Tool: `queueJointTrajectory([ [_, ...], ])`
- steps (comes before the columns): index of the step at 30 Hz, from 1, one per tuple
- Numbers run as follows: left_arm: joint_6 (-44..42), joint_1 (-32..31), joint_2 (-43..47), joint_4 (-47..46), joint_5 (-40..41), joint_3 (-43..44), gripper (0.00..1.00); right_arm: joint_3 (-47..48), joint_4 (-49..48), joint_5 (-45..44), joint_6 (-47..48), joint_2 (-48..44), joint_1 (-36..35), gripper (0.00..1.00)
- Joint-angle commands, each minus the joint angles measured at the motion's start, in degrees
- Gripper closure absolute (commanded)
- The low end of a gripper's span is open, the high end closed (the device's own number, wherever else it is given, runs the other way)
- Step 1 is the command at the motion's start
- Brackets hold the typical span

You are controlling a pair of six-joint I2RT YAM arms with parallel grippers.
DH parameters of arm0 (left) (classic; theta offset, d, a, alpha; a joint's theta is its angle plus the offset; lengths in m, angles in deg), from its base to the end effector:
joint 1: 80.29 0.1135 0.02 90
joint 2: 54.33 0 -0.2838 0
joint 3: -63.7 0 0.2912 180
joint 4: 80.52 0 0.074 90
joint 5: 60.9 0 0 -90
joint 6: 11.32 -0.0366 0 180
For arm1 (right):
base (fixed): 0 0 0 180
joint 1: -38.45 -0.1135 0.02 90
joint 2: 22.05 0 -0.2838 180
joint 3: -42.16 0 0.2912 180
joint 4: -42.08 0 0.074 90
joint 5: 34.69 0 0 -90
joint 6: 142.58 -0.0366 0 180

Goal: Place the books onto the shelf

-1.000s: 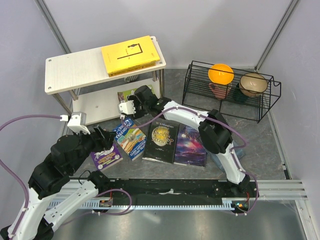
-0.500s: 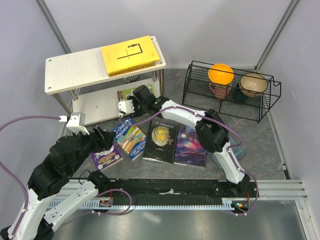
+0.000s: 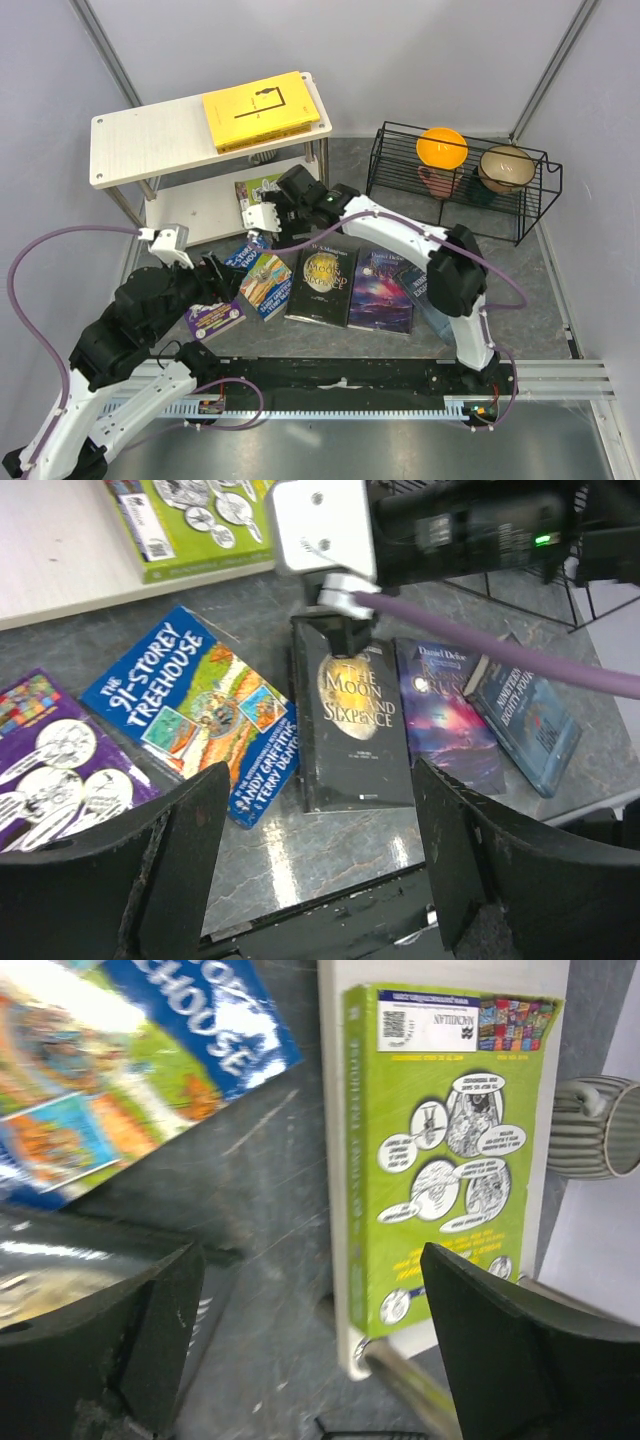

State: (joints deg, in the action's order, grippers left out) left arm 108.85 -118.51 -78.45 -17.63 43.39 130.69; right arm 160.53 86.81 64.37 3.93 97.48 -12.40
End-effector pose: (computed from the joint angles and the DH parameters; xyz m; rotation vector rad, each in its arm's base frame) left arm 0.0663 -0.0407 0.3901 -0.0337 1.9495 -0.5627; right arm 0.3287 0.4129 0.2755 -1.9481 1.3380 0.1397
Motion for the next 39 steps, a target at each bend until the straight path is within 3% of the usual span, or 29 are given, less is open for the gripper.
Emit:
queueJointTrajectory([
  [1, 1.4, 0.0, -1.7, -5.8, -5.8, -2.7, 0.19, -5.7, 8.6, 7.5, -4.6, -9.3, -0.2, 0.02],
  [10, 6.2, 0.0, -4.4, -15.9, -16.4, -11.6, 0.14, -22.1, 7.5, 18.1, -17.1, -24.0, 6.1, 0.02],
  [15, 8.8, 0.1, -8.4, -27.5, -20.9, -19.7, 0.08, -32.0, 2.3, 24.5, -23.5, -31.5, 12.0, 0.02],
  [21, 8.6, 3.5, -23.8, -38.9, -26.9, -22.6, 0.06, -44.7, -6.6, 30.5, -29.3, -38.2, 17.4, 0.02],
  [27, 6.5, 7.9, -38.4, -42.3, -32.0, -18.4, 0.04, -52.9, -14.6, 38.3, -36.8, -41.3, 21.0, 0.02],
  [32, 1.3, 9.9, -46.7, -43.0, -33.6, -12.6, 0.04, -61.1, -30.4, 41.6, -48.6, -41.4, 21.2, 0.02],
  [37, -3.9, 10.6, -54.0, -42.0, -31.8, -8.5, 0.05, -66.7, -48.8, 36.7, -68.9, -37.7, 21.2, 0.03],
  [39, -4.8, 10.7, -55.6, -41.4, -30.1, -7.4, 0.06, -68.9, -54.9, 35.1, -75.5, -36.2, 21.3, 0.09],
])
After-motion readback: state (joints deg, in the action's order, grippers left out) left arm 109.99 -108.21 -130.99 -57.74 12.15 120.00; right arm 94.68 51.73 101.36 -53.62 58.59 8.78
